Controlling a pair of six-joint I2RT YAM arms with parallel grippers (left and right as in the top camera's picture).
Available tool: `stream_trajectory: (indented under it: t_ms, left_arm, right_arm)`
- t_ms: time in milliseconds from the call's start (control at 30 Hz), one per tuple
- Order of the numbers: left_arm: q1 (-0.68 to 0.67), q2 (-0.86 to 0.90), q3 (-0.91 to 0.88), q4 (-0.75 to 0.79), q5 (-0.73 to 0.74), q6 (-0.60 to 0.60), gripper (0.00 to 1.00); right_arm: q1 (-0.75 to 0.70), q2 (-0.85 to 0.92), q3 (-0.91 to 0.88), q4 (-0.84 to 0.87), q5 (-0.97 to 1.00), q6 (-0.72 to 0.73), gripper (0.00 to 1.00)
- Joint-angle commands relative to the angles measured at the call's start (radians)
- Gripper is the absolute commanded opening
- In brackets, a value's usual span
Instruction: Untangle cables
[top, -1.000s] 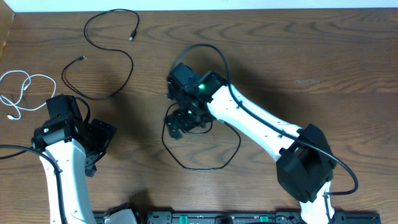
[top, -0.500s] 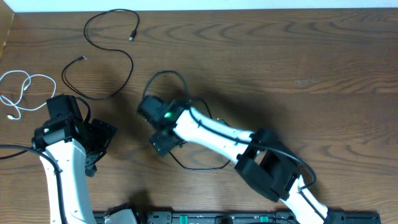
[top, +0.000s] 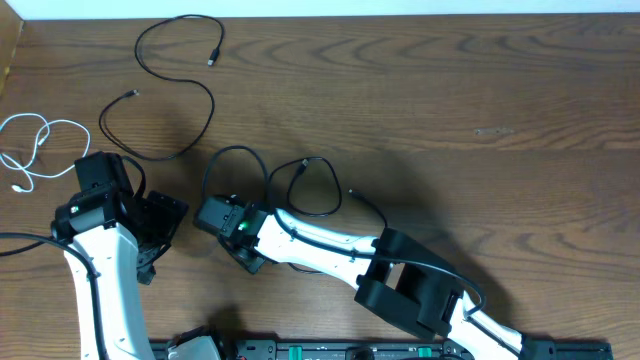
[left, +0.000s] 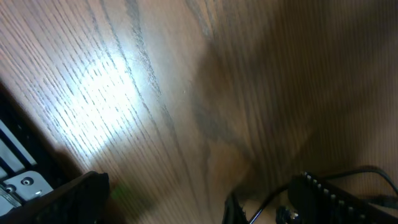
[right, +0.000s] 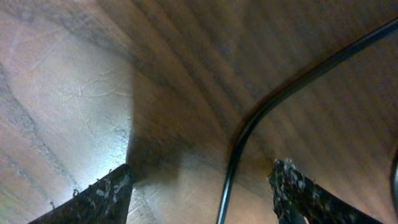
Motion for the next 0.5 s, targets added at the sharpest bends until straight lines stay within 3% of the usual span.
stream_trajectory:
  t_ms: [0,100,300,467]
  left_arm:
    - [0.005,-0.006,0.009,-0.004,-0.009,-0.009,0.97]
    - [0.005,-0.006,0.009,-0.004,-0.010,-0.009,0.97]
    - [0.005,-0.006,0.009,-0.004,-0.010,-0.009,0.97]
    - [0.005,-0.006,0.009,-0.004,-0.010,-0.009,0.97]
  right_arm:
    - [-0.015,0.053,0.001,-0.003,0.047,0.014,0.63]
    - [-0.028,0.060,-0.003,-0.003,0.021,0.014,0.49]
    - [-0.051,0.060,-0.006,0.000,-0.040,0.014,0.01]
    - [-0.068,0.055,-0.003,-0.005,-0.055,0.048,0.01]
